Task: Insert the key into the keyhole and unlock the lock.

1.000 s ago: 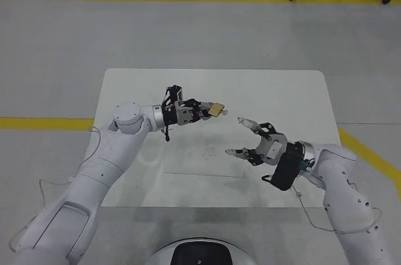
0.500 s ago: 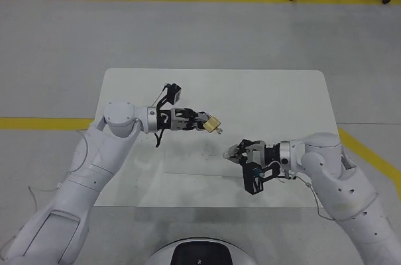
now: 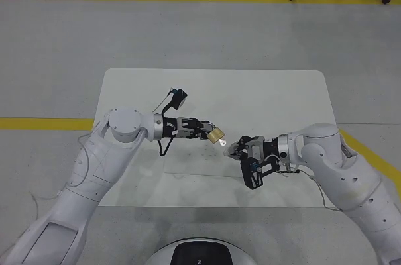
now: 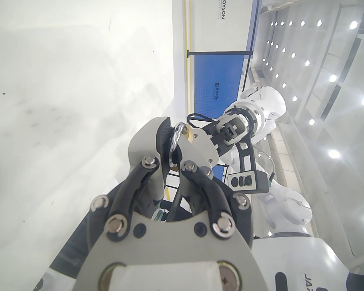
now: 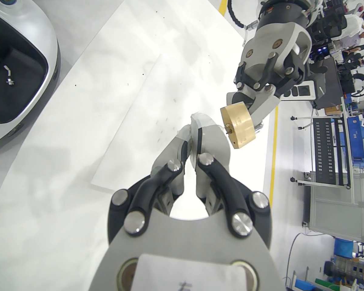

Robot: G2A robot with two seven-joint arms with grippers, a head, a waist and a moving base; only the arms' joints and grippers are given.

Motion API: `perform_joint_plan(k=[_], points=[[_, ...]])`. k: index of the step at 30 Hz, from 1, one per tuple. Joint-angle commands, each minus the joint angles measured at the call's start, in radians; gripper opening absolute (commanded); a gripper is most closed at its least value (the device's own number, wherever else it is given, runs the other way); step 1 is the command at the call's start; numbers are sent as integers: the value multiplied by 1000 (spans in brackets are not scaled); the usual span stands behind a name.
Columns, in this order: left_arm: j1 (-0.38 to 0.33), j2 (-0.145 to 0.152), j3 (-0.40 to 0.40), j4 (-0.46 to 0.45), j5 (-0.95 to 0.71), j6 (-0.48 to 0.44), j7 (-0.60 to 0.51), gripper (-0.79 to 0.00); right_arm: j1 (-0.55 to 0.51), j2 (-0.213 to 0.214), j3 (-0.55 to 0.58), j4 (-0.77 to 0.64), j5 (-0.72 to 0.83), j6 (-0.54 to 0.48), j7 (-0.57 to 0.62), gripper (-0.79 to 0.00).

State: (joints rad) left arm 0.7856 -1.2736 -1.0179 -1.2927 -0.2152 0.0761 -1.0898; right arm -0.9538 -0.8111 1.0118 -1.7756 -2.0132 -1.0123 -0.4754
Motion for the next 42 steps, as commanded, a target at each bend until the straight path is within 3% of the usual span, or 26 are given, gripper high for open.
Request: perform_joint_plan(k=[1, 10, 16, 17, 18, 19, 21, 23, 30, 33, 34, 35, 36, 39, 42], points=[[3, 1, 2, -7, 4, 3, -1, -785, 23, 6, -23, 5, 30, 0, 18, -785], [7, 4, 15, -40, 19, 13, 7, -785, 118, 29, -115, 16, 166, 0, 110, -785], [14, 6, -26, -16, -56, 21, 51, -785, 122, 43, -83, 36, 268, 14, 120, -785], [15, 5, -35, -6, -77, 30, 68, -785, 108, 45, -66, 38, 287, 44, 114, -677], [15, 4, -42, 2, -96, 34, 85, -785, 89, 47, -50, 36, 303, 78, 105, -382], [17, 2, -50, 12, -126, 37, 105, -785, 69, 49, -35, 32, 319, 112, 93, 0], [23, -5, -60, 29, -211, 44, 138, -785, 22, 53, -5, 22, 352, 193, 64, 0], [25, -11, -65, 49, -281, 53, 158, -785, 12, 53, 0, 22, 364, 208, 58, 0], [25, -11, -65, 49, -281, 53, 158, -785, 12, 53, 0, 22, 364, 208, 58, 0], [49, -9, -69, 30, -246, 35, 229, -785, -4, 50, 10, 17, 404, 251, 1, 0], [55, -10, -72, 26, -252, 24, 245, -785, -8, 49, 19, 33, 417, 272, -11, -55], [62, -11, -73, 22, -259, 9, 259, -785, -12, 48, 24, 44, 429, 285, -18, -182], [68, -13, -75, 20, -274, -11, 273, -785, -15, 46, 31, 58, 443, 311, -20, -388], [74, -21, -69, 35, -310, -52, 312, -785, -27, 36, 30, 69, 466, 396, 19, -502], [58, -29, -52, 53, -317, -77, 321, -785, -14, 23, 9, 84, 480, 413, 43, -529]])
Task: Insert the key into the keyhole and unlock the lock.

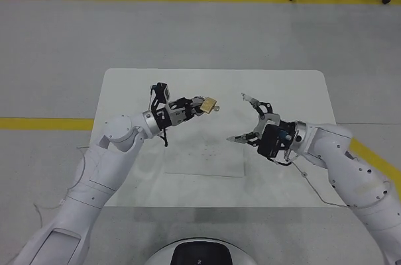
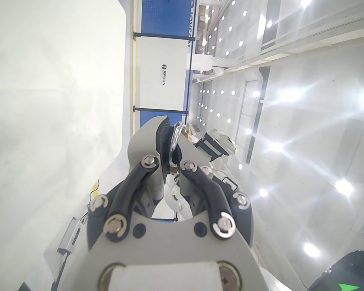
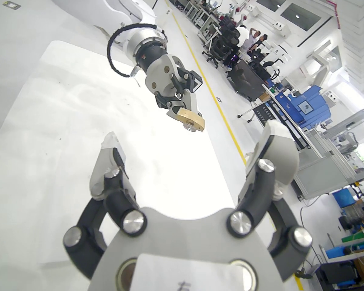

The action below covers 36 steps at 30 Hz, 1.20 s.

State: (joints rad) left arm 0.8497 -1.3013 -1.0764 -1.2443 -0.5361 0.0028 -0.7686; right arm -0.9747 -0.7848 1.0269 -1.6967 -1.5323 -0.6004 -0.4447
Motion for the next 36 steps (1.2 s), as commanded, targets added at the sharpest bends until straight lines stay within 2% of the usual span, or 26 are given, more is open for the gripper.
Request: perform_joint_plan(k=[1, 10, 14, 25, 28, 29, 30, 36], points=[[-14, -4, 13, 10, 13, -5, 1, -785, 17, -8, -15, 8, 3, 4, 22, -536], [-37, -7, 10, 40, 7, 1, -25, -785, 102, -50, -91, 61, -7, 0, 94, -560], [-38, -6, 7, 40, 11, 7, -37, -785, 130, -65, -114, 78, -36, 19, 134, -597], [-32, -3, -2, 25, 22, 19, -50, -785, 148, -87, -120, 81, -72, 41, 174, -653], [-27, -3, -3, 20, 25, 16, -48, -785, 150, -92, -122, 79, -84, 37, 190, -634], [-26, -3, -2, 19, 25, 16, -48, -785, 151, -93, -123, 79, -84, 35, 196, -643], [-25, -3, -2, 17, 26, 16, -47, -785, 151, -95, -123, 79, -83, 34, 200, -785], [-16, -4, -5, 9, 29, 6, -37, -785, 149, -103, -115, 99, -45, -1, 207, -785]])
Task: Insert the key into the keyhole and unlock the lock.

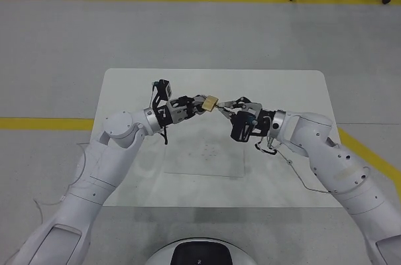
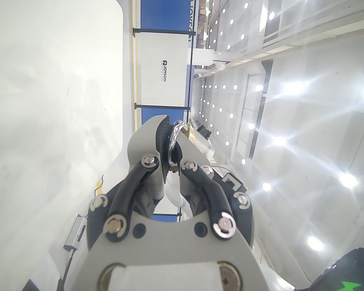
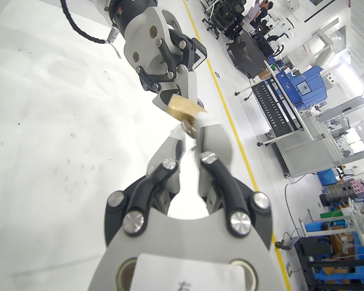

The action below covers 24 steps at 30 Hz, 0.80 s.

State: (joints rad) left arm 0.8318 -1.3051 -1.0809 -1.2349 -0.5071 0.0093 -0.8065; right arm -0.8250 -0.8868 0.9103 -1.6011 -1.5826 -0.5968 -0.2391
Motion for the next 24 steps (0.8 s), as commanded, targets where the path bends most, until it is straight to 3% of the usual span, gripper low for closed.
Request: perform_joint_plan(k=[1, 8, 24], points=[[3, 0, -1, -2, 1, -4, 2, -785, -2, -1, 4, 9, 12, -10, 4, -785], [11, -2, 3, -4, 10, -21, 15, -785, -11, -8, 16, 32, 55, -48, 2, -785], [32, 4, -10, -42, 122, -99, 71, -785, 7, -38, 38, 157, 379, -211, 1, -785]])
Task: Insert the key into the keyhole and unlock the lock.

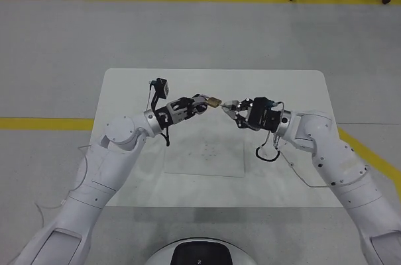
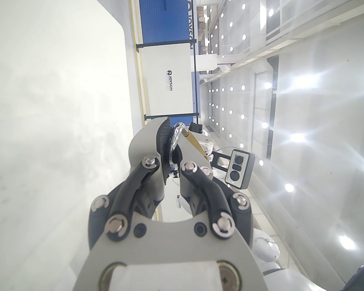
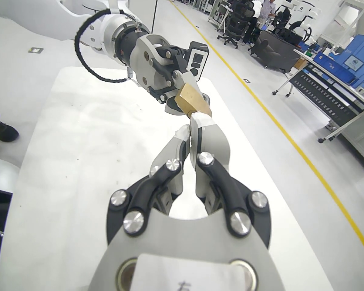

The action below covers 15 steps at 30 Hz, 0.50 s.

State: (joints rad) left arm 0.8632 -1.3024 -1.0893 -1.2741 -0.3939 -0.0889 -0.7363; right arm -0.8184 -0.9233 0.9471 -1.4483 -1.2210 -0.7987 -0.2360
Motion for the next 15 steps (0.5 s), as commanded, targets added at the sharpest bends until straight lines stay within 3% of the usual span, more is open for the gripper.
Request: perform_joint_plan(k=[1, 4, 5, 6, 7, 10, 15], points=[[2, 2, -4, -6, 21, -1, 3, -785, 2, -3, 3, 11, 34, -17, -3, -785], [3, 5, -8, -15, 48, 7, 3, -785, 2, -7, 10, 35, 106, -58, -23, -785], [3, 6, -7, -18, 61, 11, 2, -785, 5, -9, 14, 49, 127, -70, -27, -551], [2, 7, -7, -21, 72, 16, 0, -785, 8, -11, 17, 63, 144, -79, -29, -46], [1, 8, -7, -24, 83, 18, 0, -785, 10, -12, 21, 75, 167, -92, -37, 0], [1, 13, -11, -29, 135, 26, 4, -785, 10, -11, 48, 113, 215, -138, -62, 0], [16, 34, 9, -74, 386, 76, -21, -785, -22, 11, 161, 131, 238, -188, -141, 0]])
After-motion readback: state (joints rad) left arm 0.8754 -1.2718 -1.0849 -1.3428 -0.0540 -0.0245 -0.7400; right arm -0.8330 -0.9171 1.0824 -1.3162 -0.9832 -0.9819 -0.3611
